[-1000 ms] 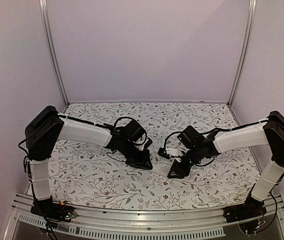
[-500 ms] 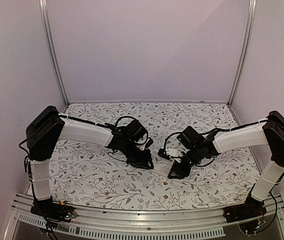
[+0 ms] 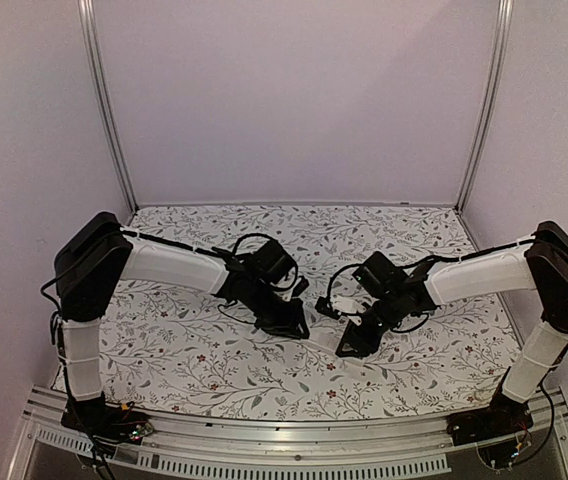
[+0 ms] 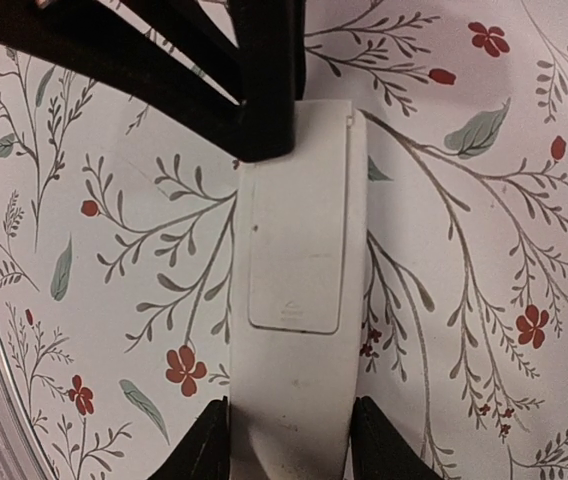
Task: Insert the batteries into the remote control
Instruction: Load the battery cover onto the remote control without the battery cover.
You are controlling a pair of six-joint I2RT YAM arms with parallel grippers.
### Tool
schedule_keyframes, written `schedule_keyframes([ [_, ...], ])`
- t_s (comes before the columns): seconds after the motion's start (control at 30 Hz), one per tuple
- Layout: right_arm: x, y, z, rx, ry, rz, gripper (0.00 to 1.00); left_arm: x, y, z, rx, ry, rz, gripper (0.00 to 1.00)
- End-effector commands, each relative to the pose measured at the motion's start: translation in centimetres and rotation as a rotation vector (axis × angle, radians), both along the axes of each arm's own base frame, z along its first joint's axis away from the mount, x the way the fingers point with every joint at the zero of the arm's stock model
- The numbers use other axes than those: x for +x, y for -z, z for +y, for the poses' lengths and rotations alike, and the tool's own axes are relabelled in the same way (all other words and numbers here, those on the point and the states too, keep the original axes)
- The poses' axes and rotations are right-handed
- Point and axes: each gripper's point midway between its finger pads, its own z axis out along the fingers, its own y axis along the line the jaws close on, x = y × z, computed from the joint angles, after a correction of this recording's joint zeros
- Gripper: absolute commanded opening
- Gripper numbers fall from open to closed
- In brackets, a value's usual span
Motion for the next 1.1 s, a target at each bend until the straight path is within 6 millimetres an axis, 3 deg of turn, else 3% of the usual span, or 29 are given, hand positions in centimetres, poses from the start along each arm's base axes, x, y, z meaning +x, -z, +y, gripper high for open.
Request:
schedule_keyframes([
  [0.0, 0.1, 0.4, 0.3, -0.015, -0.009, 0.003, 0.4, 0.4, 1.4, 0.8, 0.048, -0.021, 0.007, 0.19],
  [0.43, 0.2, 0.5, 0.2, -0.021, -0.005, 0.001, 0.37, 0.4, 2.0, 0.8, 0.087, -0.002, -0.006, 0.12],
  [0.77, 0.3, 0.7, 0.2, -0.03, 0.0, -0.005, 0.32, -2.1, 4.2, 0.7, 0.181, 0.049, 0.025, 0.09],
  [1.07, 0.3, 0.8, 0.3, -0.043, 0.002, -0.022, 0.24, -4.7, 4.8, -1.4, 0.118, 0.09, 0.089, 0.09],
])
